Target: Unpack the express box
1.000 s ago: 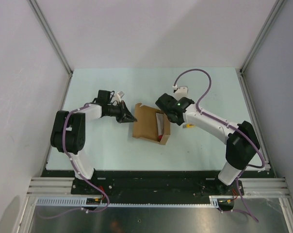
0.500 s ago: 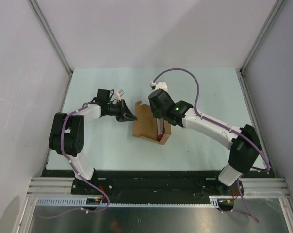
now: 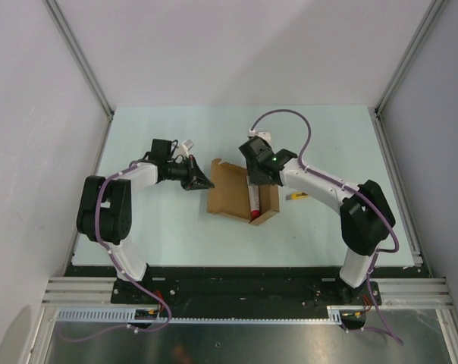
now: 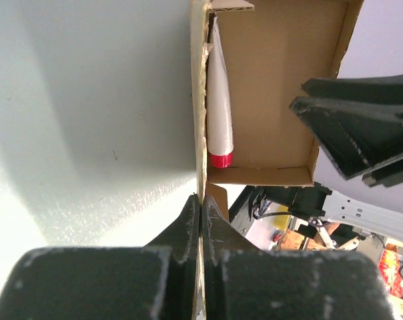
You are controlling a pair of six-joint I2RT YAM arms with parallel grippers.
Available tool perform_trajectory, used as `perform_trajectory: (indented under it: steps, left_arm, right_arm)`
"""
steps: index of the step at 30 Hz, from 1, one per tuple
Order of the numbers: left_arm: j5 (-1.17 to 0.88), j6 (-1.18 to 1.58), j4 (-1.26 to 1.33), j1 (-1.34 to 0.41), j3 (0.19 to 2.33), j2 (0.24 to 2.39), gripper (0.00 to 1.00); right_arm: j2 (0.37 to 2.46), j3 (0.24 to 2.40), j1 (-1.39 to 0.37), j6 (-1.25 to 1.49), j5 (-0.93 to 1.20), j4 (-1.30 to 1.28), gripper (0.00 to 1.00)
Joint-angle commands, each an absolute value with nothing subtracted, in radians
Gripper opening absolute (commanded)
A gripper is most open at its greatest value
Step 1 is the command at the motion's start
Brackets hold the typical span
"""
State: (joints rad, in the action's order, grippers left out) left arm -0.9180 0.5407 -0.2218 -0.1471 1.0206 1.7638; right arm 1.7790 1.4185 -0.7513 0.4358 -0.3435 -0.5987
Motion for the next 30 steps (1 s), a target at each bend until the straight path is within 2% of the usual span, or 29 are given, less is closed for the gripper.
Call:
perform_trajectory:
  steps: [1, 17, 30]
  left_arm:
    - [-0.911, 0.535, -0.202, -0.141, 1.020, 1.743, 0.00]
    - [-0.900, 0.549, -0.202, -0.087, 1.012, 1.668, 0.00]
    - [-1.011, 0.569, -0.199, -0.092, 1.045, 1.522, 0.00]
  right_arm:
    - [1.781, 1.473, -0.713, 0.472, -0.413, -0.692, 0.44]
    - [1.887, 1.416, -0.686, 0.499, -0.494, -0.749, 0.44]
    - [1.956, 1.411, -0.686, 0.471, -0.315, -0.537, 0.45]
